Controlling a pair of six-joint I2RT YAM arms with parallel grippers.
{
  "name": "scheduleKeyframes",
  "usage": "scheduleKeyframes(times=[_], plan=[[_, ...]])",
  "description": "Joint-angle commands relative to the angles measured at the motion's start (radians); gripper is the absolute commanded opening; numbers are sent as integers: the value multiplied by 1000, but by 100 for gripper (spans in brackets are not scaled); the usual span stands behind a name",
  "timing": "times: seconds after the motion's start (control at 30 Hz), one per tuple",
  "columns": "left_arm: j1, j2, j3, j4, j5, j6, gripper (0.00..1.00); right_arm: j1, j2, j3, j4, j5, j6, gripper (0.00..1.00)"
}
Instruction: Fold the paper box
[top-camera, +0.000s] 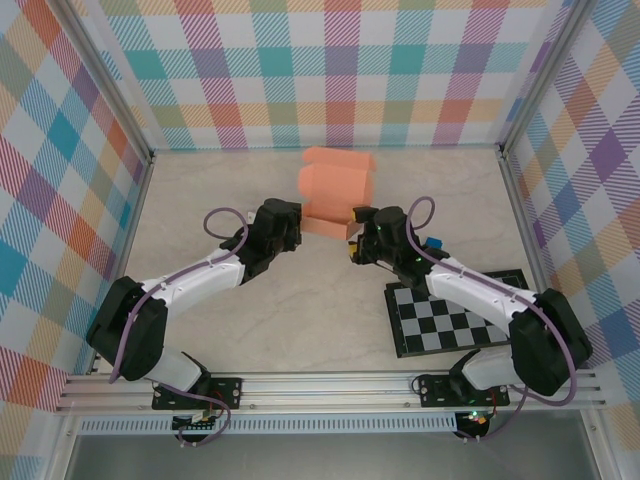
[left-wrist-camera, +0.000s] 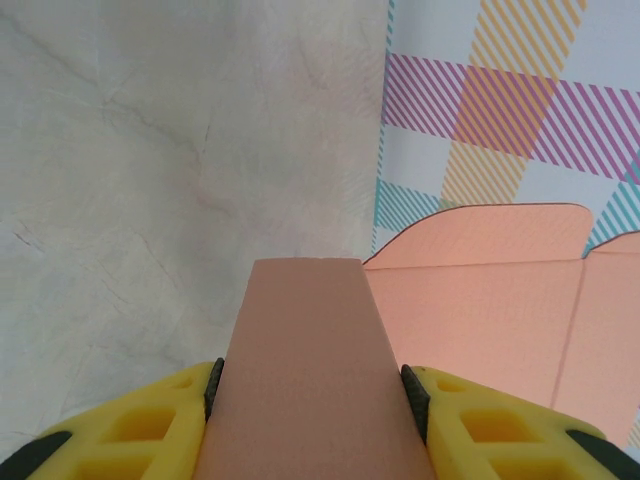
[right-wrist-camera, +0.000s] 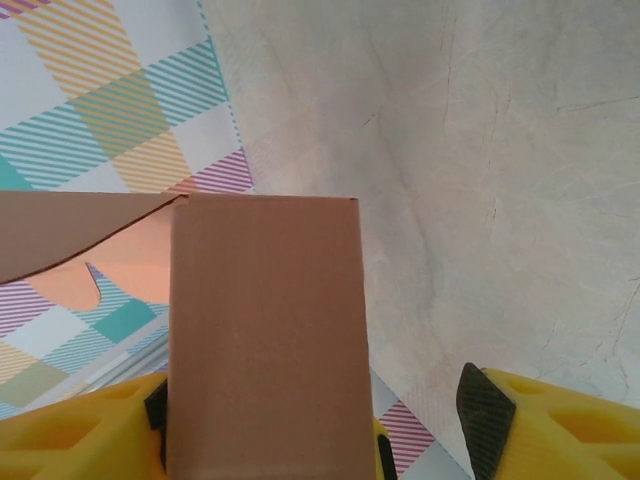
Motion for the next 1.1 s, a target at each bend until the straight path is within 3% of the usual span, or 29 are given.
scheduleKeyframes(times=[0.0, 0.57, 0.67, 0.73, 1.07], plan=[[-14, -34, 46, -26, -10, -12, 19, 5, -3, 61, 35, -3, 21, 70], [-14, -19, 60, -23, 9, -17, 14, 6, 12, 65, 39, -22, -11, 54], [-14, -20, 61, -34, 12, -17, 2, 6, 16, 64, 51, -29, -22, 47], [-14, -22, 68, -50, 13, -14, 2, 5, 18, 69, 37, -37, -31, 48], [-13, -13, 69, -44, 24, -7, 4, 6, 64, 127, -139, -80, -220, 44]])
